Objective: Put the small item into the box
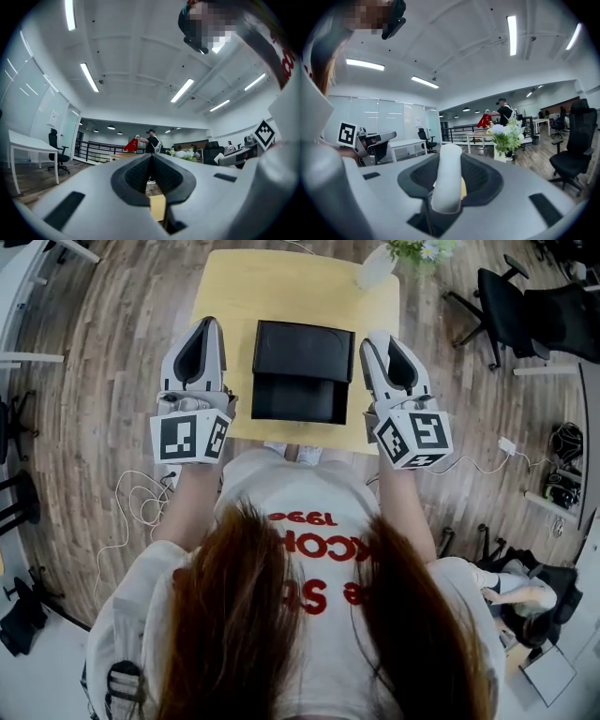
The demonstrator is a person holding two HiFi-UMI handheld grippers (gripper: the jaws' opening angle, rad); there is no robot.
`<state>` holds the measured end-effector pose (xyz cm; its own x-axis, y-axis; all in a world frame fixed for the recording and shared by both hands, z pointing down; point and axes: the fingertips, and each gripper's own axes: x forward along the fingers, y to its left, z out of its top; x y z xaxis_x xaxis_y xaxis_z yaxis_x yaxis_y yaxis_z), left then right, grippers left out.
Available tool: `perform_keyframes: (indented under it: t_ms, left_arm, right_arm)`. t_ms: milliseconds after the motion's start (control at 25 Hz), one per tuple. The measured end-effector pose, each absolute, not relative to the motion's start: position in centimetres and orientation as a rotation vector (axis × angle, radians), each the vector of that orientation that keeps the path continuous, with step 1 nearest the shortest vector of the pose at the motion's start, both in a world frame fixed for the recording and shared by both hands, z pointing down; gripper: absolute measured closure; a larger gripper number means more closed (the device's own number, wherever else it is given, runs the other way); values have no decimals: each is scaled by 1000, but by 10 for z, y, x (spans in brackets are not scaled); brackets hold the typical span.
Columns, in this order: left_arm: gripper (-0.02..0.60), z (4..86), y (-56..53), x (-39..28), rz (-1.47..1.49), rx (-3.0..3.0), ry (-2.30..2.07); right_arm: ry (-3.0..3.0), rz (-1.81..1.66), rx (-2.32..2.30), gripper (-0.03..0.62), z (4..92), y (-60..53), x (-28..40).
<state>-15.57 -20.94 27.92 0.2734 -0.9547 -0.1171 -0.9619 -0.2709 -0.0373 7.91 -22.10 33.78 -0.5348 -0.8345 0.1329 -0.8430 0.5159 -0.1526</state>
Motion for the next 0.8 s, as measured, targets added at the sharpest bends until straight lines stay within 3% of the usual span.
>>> perform_keyframes:
  t_ms: [400, 800]
  left_arm:
    - [575, 288, -191, -202, 98, -2343, 1975]
    - [575, 331, -181, -191, 12, -2456, 1992]
  right_arm:
    - [-2756, 339, 1290, 454, 349, -225, 18]
    - [-2534, 457, 1143, 454, 454, -193, 8]
